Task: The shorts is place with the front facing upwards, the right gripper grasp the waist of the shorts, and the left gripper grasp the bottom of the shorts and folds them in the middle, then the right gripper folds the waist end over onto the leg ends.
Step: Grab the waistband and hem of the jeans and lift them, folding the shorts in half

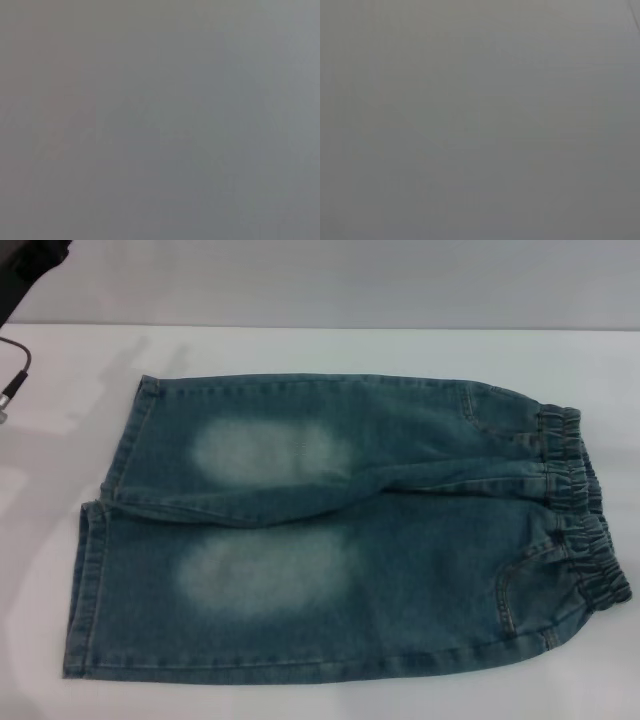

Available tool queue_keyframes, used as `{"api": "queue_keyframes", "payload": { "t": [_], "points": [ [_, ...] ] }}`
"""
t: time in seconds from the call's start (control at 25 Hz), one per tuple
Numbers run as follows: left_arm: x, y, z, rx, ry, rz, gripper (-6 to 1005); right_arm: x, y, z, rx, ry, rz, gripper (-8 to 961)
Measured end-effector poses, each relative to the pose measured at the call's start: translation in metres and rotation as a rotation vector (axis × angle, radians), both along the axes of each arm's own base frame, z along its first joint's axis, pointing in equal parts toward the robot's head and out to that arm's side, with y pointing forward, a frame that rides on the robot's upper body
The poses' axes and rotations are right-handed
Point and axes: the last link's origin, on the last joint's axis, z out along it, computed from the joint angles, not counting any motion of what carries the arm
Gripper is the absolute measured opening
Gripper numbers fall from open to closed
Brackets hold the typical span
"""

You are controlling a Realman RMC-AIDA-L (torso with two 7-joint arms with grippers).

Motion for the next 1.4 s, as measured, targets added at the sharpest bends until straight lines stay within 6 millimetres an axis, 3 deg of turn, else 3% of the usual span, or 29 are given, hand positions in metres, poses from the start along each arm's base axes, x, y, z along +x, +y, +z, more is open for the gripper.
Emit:
{"api": "queue_keyframes", "payload": {
  "t": [0.24, 0.32, 0.4, 0.52, 0.56, 0.72, 0.92, 1.16, 1.4],
  "points": [
    [-0.002, -0.002, 0.002, 0.035, 0.023, 0.006, 694, 0.003, -0.001, 0.002, 0.008, 0.012, -0.013, 547],
    [-0.011, -0.015, -0.011, 0.175, 0.087, 0.074, 694, 0.004, -0.001, 0.002, 0.008, 0.017, -0.015, 547],
    [-0.018, -0.023, -0.011, 0.279, 0.154, 0.118, 695, 0.004, -0.001, 0.002, 0.009, 0.018, -0.015, 548],
    [-0.018, -0.023, -0.011, 0.279, 0.154, 0.118, 695, 0.003, -0.001, 0.001, 0.005, 0.028, -0.011, 548],
    [-0.025, -0.031, -0.013, 0.348, 0.273, 0.144, 695, 0.003, -0.001, 0.001, 0.004, 0.033, -0.009, 548],
    [-0.032, -0.032, -0.014, 0.323, 0.244, 0.172, 694, 0.002, 0.001, 0.0, -0.001, 0.042, -0.005, 548],
    [-0.035, -0.021, -0.003, 0.153, 0.126, 0.138, 695, 0.002, 0.003, -0.001, -0.007, 0.048, -0.009, 547],
    [-0.022, -0.001, 0.022, -0.163, 0.086, 0.048, 694, 0.002, 0.002, -0.004, -0.012, 0.065, -0.008, 548],
    [-0.011, -0.006, 0.051, -0.484, 0.079, -0.002, 695, 0.006, 0.0, -0.004, -0.024, 0.122, -0.003, 548]
  ]
}}
